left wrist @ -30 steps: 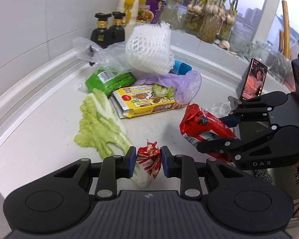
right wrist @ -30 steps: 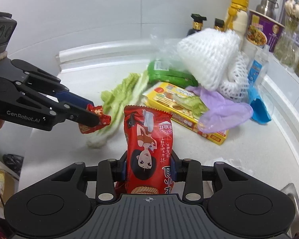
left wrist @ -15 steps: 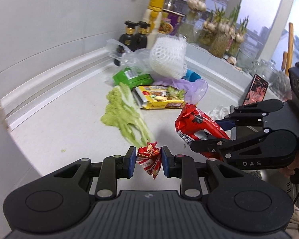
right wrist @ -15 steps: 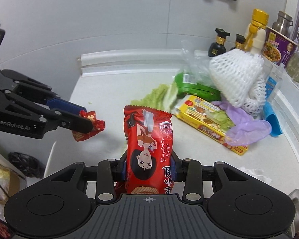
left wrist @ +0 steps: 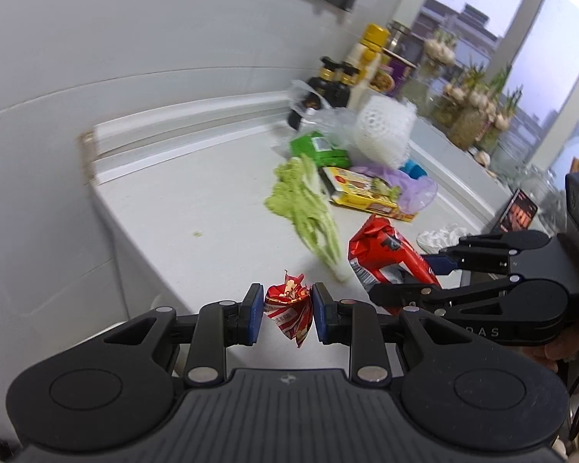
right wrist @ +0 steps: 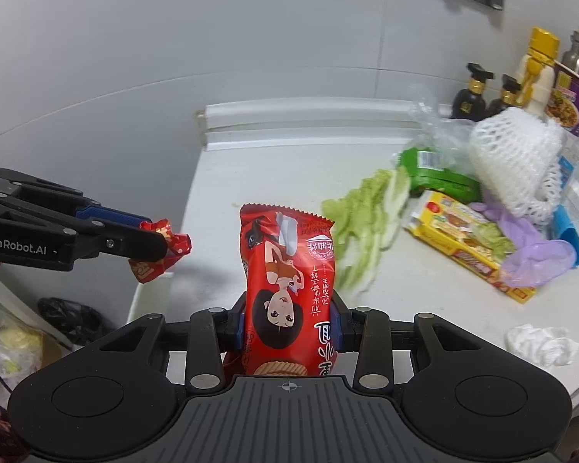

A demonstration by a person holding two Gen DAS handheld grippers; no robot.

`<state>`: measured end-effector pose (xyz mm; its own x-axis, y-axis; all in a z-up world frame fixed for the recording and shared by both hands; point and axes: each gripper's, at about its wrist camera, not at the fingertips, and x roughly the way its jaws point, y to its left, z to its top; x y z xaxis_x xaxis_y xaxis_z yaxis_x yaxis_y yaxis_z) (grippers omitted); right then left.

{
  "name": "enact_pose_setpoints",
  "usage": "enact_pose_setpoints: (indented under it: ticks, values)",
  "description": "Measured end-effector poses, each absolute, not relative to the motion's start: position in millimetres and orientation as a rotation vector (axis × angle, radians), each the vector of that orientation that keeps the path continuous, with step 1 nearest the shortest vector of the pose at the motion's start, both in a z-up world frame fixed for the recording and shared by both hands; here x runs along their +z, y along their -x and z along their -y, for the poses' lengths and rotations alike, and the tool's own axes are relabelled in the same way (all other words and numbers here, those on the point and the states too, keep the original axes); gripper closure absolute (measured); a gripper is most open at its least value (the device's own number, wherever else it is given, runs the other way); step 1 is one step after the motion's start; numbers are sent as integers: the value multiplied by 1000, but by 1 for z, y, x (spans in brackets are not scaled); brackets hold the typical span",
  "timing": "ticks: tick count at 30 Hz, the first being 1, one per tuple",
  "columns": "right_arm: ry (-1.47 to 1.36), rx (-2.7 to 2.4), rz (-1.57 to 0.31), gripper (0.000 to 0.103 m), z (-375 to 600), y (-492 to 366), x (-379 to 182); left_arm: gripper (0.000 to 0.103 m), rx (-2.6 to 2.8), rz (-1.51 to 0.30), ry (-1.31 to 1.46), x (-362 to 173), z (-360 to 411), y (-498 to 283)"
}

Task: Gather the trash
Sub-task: 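Carry both red snack packets in the grippers over the white bin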

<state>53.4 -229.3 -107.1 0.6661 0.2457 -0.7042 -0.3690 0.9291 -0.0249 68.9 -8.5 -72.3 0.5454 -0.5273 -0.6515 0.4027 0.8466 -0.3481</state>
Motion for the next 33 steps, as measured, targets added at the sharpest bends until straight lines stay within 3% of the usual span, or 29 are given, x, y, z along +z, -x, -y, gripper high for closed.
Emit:
enact_pose_setpoints:
  ticks: [23, 33]
  values:
    - [362, 622, -871, 66, 90, -61, -134, 79, -266, -893, 439, -132, -107, -33]
    - [448, 695, -973, 65, 35, -88, -174, 79, -160, -992, 469, -178, -132, -30]
